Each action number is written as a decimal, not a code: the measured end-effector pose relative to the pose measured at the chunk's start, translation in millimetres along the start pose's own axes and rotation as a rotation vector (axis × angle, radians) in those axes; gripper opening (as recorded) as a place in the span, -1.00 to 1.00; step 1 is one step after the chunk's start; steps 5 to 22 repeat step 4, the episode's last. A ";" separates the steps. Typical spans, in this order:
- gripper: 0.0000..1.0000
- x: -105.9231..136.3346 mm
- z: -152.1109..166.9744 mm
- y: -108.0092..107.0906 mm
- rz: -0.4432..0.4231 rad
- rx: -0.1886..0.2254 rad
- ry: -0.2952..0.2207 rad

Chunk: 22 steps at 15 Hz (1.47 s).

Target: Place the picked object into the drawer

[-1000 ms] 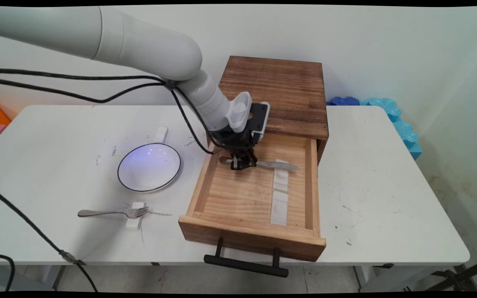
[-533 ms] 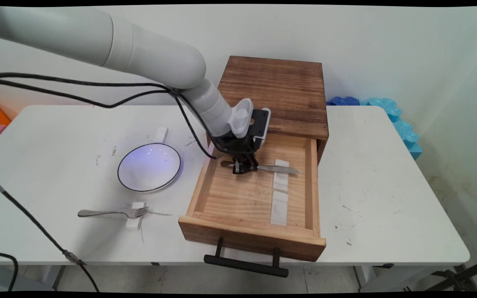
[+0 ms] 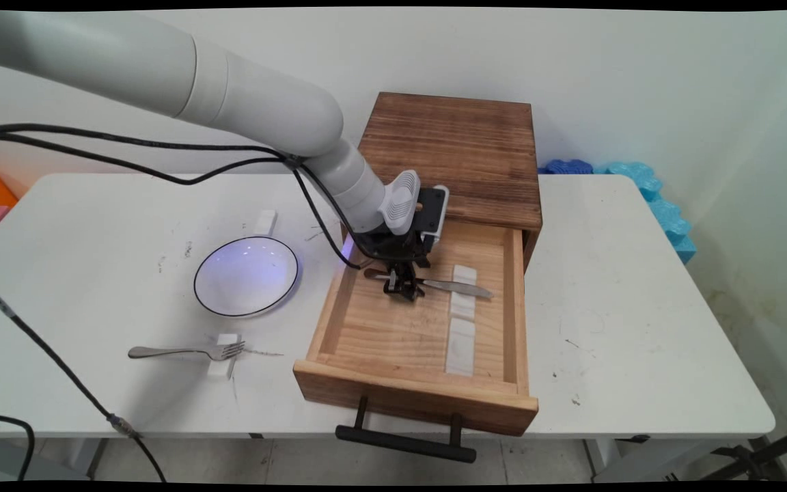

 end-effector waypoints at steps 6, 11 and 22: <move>1.00 2.2 -2.8 5.9 0.003 0.002 0.009; 1.00 2.2 -2.8 5.9 0.003 0.002 0.009; 1.00 2.2 -2.8 5.9 0.003 0.002 0.009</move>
